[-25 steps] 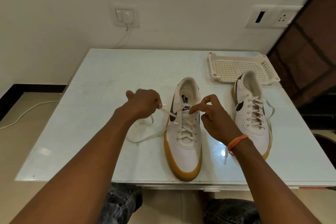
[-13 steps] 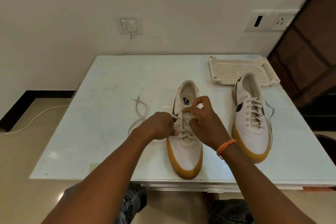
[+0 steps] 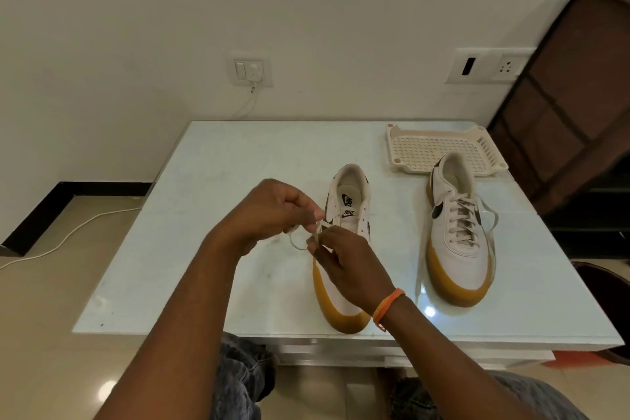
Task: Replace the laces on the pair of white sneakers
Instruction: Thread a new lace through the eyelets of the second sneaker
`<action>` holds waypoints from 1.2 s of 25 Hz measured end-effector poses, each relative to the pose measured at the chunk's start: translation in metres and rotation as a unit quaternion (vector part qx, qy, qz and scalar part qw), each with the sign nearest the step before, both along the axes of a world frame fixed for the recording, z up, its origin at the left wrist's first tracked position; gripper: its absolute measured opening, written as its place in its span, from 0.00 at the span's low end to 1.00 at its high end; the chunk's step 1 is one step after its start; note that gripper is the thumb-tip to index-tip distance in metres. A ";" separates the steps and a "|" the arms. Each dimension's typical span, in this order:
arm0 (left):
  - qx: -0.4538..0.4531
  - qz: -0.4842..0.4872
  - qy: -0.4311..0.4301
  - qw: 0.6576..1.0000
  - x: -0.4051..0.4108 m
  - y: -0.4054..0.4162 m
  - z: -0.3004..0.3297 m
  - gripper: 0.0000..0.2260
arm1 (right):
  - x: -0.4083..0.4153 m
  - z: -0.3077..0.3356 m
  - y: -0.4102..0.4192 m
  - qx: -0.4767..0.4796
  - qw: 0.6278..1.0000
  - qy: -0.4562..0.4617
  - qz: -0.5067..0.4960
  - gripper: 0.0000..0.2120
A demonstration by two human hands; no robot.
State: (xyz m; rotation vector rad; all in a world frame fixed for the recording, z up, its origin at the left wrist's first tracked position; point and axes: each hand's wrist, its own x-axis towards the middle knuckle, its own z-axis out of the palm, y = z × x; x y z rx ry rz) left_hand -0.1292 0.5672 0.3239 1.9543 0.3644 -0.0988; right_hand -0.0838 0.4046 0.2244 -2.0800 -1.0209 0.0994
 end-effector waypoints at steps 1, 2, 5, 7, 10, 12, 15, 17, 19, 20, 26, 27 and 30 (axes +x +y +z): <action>-0.048 0.034 -0.001 0.998 -0.001 0.003 0.003 0.04 | -0.003 -0.001 -0.002 -0.014 1.000 -0.006 0.006 0.11; -0.097 0.063 0.001 0.993 -0.002 0.006 0.005 0.05 | -0.004 -0.002 -0.005 -0.035 0.999 -0.025 0.013 0.11; -0.247 0.117 -0.026 0.962 0.000 0.010 0.005 0.09 | -0.003 -0.007 -0.012 -0.162 0.982 -0.080 0.049 0.11; -0.322 0.131 -0.075 0.935 0.002 0.013 0.009 0.08 | -0.007 -0.014 -0.011 -0.234 0.966 -0.091 0.062 0.12; -0.352 0.131 -0.129 0.918 0.003 0.015 0.012 0.08 | -0.012 -0.021 -0.005 -0.223 0.970 -0.091 0.038 0.13; -0.254 0.119 -0.105 0.954 0.004 0.008 0.008 0.08 | -0.014 -0.013 -0.002 -0.113 0.993 -0.015 -0.003 0.20; -0.130 0.088 -0.042 0.987 0.010 -0.015 -0.002 0.05 | -0.008 0.007 0.003 0.109 0.983 0.120 -0.087 0.27; -0.118 0.074 -0.032 0.990 0.016 -0.025 -0.007 0.06 | -0.005 0.021 0.001 0.199 0.949 0.203 -0.136 0.18; -0.064 0.076 -0.030 0.995 0.023 -0.026 -0.012 0.08 | 0.000 0.031 -0.003 0.246 0.904 0.300 -0.177 0.14; -0.018 0.077 -0.025 0.997 0.026 -0.023 -0.016 0.09 | 0.004 0.033 -0.007 0.266 0.884 0.337 -0.184 0.12; 0.161 -0.037 0.142 0.976 0.026 -0.002 -0.034 0.03 | 0.043 0.033 -0.036 0.187 0.891 0.358 -0.208 0.15; 0.164 -0.053 0.169 0.970 0.026 0.000 -0.035 0.03 | 0.048 0.032 -0.040 0.184 0.882 0.381 -0.207 0.15; 0.184 -0.082 0.221 0.954 0.027 0.005 -0.037 0.05 | 0.056 0.030 -0.050 0.186 0.853 0.450 -0.189 0.11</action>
